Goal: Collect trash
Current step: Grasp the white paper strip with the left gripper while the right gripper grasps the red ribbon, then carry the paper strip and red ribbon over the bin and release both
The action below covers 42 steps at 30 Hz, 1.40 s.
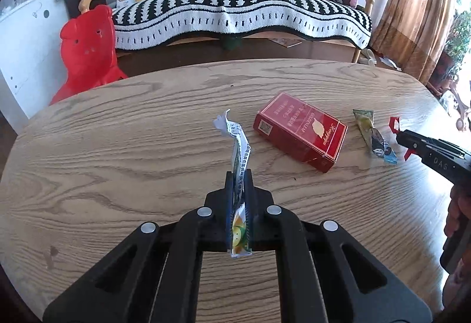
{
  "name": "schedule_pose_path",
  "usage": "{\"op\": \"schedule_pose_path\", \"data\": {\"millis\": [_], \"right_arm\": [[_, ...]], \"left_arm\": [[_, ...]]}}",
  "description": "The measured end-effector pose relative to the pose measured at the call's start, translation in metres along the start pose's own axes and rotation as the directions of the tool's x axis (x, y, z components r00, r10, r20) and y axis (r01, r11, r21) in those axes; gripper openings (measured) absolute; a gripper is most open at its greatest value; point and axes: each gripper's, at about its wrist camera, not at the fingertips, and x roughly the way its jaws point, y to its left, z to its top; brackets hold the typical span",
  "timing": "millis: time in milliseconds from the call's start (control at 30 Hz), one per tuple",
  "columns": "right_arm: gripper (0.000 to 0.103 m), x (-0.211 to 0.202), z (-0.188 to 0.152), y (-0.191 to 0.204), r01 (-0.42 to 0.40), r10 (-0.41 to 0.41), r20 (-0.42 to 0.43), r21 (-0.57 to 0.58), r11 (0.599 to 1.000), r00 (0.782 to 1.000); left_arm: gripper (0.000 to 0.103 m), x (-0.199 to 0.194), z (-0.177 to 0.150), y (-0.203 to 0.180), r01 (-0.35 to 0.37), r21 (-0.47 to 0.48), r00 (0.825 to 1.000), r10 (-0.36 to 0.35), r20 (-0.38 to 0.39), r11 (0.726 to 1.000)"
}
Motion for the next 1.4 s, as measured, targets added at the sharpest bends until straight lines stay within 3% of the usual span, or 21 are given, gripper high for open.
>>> {"op": "schedule_pose_path", "data": {"millis": [133,233,367,433,533,733,800,833,900,933,1000,1067,1133,1167,1233,1267,1400], "right_arm": [[0.016,-0.013,-0.003,-0.001,-0.029,0.028,0.023,0.031,0.999,0.999],[0.016,-0.049,-0.011,-0.006,-0.087,0.081,0.090,0.064,0.994,0.993],[0.016,-0.120,-0.052,-0.046,-0.162,0.127,0.199,0.170,0.972,0.972],[0.016,-0.159,-0.083,-0.073,-0.140,0.094,0.229,0.191,0.972,0.969],[0.016,-0.221,-0.130,-0.126,-0.074,0.010,0.254,0.246,0.966,0.967],[0.016,-0.342,-0.221,-0.218,0.020,-0.140,0.287,0.386,0.922,0.948],[0.016,-0.354,-0.247,-0.235,0.032,-0.152,0.263,0.411,0.911,0.953],[0.016,-0.354,-0.266,-0.247,0.032,-0.148,0.233,0.440,0.897,0.961],[0.016,-0.342,-0.297,-0.266,0.033,-0.135,0.174,0.492,0.870,0.975],[0.016,-0.331,-0.312,-0.277,0.021,-0.112,0.141,0.530,0.848,0.984],[0.016,-0.303,-0.356,-0.301,-0.039,-0.018,0.082,0.646,0.762,0.996],[0.016,-0.283,-0.387,-0.309,-0.025,0.013,0.022,0.685,0.728,1.000],[0.016,-0.273,-0.402,-0.312,-0.023,0.037,-0.005,0.699,0.715,0.999],[0.016,-0.270,-0.409,-0.313,-0.026,0.050,-0.013,0.707,0.707,0.999],[0.016,-0.269,-0.414,-0.317,-0.034,0.061,-0.011,0.721,0.692,0.998],[0.016,-0.267,-0.411,-0.318,-0.033,0.060,-0.012,0.722,0.692,0.998],[0.016,-0.266,-0.409,-0.316,-0.024,0.057,-0.023,0.710,0.704,0.998]], "left_arm": [[0.006,-0.013,0.004,-0.008,0.013,0.012,1.000,-0.013,0.017,1.000],[0.006,-0.034,0.005,-0.025,0.084,0.010,0.995,-0.085,0.050,0.996],[0.006,-0.082,-0.009,-0.088,0.236,0.087,0.963,-0.245,0.112,0.968],[0.006,-0.097,-0.020,-0.121,0.298,0.130,0.944,-0.312,0.105,0.946],[0.006,-0.119,-0.051,-0.177,0.426,0.165,0.896,-0.440,0.055,0.889],[0.006,-0.154,-0.114,-0.307,0.627,0.279,0.775,-0.618,-0.132,0.727],[0.006,-0.158,-0.141,-0.352,0.674,0.298,0.737,-0.640,-0.216,0.676],[0.006,-0.157,-0.155,-0.371,0.684,0.300,0.729,-0.637,-0.251,0.665],[0.006,-0.144,-0.190,-0.407,0.716,0.292,0.696,-0.617,-0.367,0.634],[0.006,-0.136,-0.205,-0.419,0.716,0.293,0.693,-0.596,-0.405,0.633],[0.006,-0.116,-0.233,-0.435,0.704,0.293,0.696,-0.548,-0.464,0.647],[0.006,-0.097,-0.254,-0.443,0.673,0.310,0.717,-0.489,-0.497,0.672],[0.006,-0.086,-0.268,-0.444,0.658,0.364,0.731,-0.440,-0.522,0.660],[0.006,-0.081,-0.270,-0.443,0.653,0.363,0.729,-0.423,-0.537,0.664],[0.006,-0.078,-0.269,-0.444,0.667,0.333,0.710,-0.432,-0.556,0.667],[0.006,-0.077,-0.267,-0.443,0.659,0.335,0.718,-0.431,-0.546,0.673],[0.006,-0.076,-0.269,-0.442,0.661,0.309,0.710,-0.437,-0.552,0.684]]}}
